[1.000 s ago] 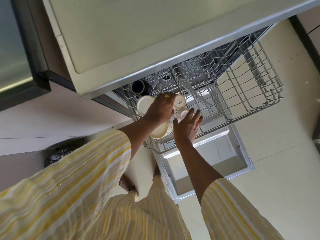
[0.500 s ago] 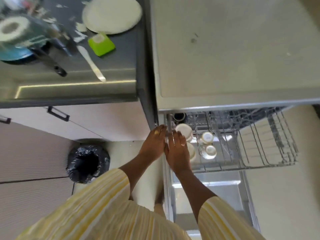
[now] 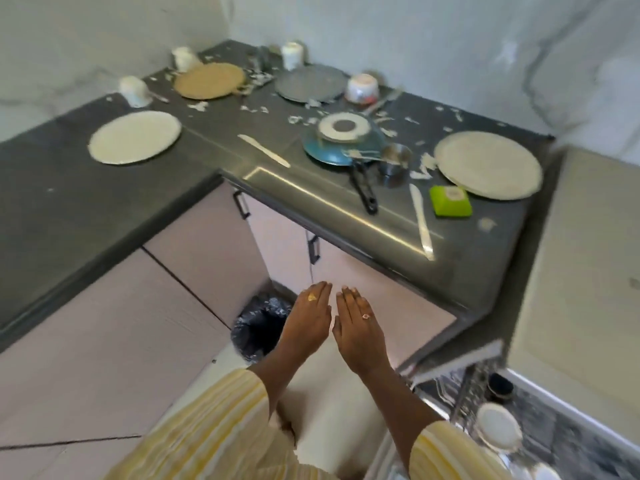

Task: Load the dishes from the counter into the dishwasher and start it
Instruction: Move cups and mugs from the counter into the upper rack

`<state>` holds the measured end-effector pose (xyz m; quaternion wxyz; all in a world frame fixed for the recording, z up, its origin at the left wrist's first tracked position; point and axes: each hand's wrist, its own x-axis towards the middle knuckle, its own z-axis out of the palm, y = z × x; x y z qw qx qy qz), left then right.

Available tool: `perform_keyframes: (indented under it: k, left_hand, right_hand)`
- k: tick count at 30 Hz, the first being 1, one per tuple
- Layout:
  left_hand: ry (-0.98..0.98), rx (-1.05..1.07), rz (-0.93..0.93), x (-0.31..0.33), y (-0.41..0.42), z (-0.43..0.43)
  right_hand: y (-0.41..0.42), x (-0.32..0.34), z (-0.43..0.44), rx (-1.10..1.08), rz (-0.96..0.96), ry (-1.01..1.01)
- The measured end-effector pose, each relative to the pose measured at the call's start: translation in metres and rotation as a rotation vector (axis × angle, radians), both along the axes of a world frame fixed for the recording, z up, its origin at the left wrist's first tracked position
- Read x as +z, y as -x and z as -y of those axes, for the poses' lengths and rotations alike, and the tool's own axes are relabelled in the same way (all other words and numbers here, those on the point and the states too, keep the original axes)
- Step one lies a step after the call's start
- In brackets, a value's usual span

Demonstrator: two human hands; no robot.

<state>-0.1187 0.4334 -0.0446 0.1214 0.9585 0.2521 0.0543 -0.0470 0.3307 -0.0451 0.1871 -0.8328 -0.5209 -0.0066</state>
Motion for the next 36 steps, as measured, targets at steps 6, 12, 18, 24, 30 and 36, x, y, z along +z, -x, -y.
perform_keyframes:
  k: [6, 12, 18, 24, 30, 36]
  left_hand:
    - [0.042, 0.185, 0.079, 0.021, 0.012, -0.104]
    - [0.008, 0.287, 0.131, 0.049, 0.017, -0.222]
    - [-0.066, 0.305, 0.124, 0.075, 0.009, -0.307]
    - [-0.135, 0.36, 0.175, 0.098, -0.019, -0.387]
    - [-0.152, 0.445, 0.044, 0.106, -0.051, -0.466]
    - [-0.03, 0.604, 0.044, 0.103, -0.092, -0.515]
  right_hand:
    - [-0.008, 0.023, -0.105, 0.149, 0.056, -0.014]
    - [-0.023, 0.055, -0.217, 0.137, 0.139, -0.042]
    - [-0.046, 0.081, -0.297, 0.123, 0.179, -0.095]
    - [-0.1, 0.103, -0.38, 0.127, 0.253, -0.092]
    - [-0.175, 0.126, -0.478, 0.065, 0.191, -0.13]
    - [-0.25, 0.138, -0.552, 0.052, 0.117, -0.119]
